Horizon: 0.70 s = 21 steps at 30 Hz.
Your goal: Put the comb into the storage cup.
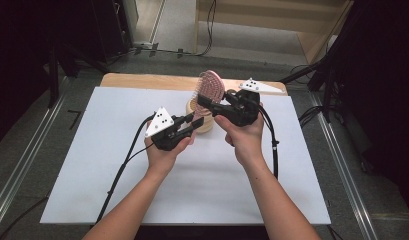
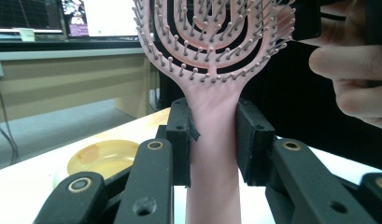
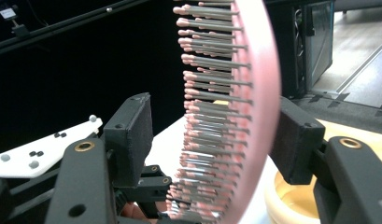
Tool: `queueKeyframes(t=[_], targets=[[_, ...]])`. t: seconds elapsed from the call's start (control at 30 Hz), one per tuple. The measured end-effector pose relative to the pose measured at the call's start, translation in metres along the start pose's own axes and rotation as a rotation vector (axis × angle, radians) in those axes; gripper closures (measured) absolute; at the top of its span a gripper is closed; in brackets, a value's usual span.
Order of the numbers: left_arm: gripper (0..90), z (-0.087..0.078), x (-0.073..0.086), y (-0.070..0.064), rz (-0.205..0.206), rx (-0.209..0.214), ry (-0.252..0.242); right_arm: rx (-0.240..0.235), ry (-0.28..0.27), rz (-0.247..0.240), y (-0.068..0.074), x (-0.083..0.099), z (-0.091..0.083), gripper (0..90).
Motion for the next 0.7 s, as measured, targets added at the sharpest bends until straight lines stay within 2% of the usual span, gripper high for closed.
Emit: queueKeyframes(t=[0.23, 0.53, 0.7], targets=[[70.5, -0.0001, 0.0008, -0.0032, 0.016, -0.015, 0.002, 0.01, 0.012, -0.001, 0.0053, 0.0006, 0.0064, 40.1], [70.4, -0.0044, -0.0004, -0.0038, 0.054, -0.043, 0.01, 0.006, 0.004, 0.027, 0.0024, 0.0009, 0.0064, 58.3], [70.3, -0.0046, 0.0001, -0.0037, 0.057, -0.043, 0.011, 0.014, 0.005, 0.013, 0.0044, 0.0012, 0.0061, 59.6]])
Point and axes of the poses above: each handheld gripper's, and its own axes: z roughly forward along the jaws, x roughly out of its underside, y roughly to its left, the point moved 1 cm from there along z, roughly forward along the jaws, and after that the axes turned 11 degrees about x, right-handed, at the moved point
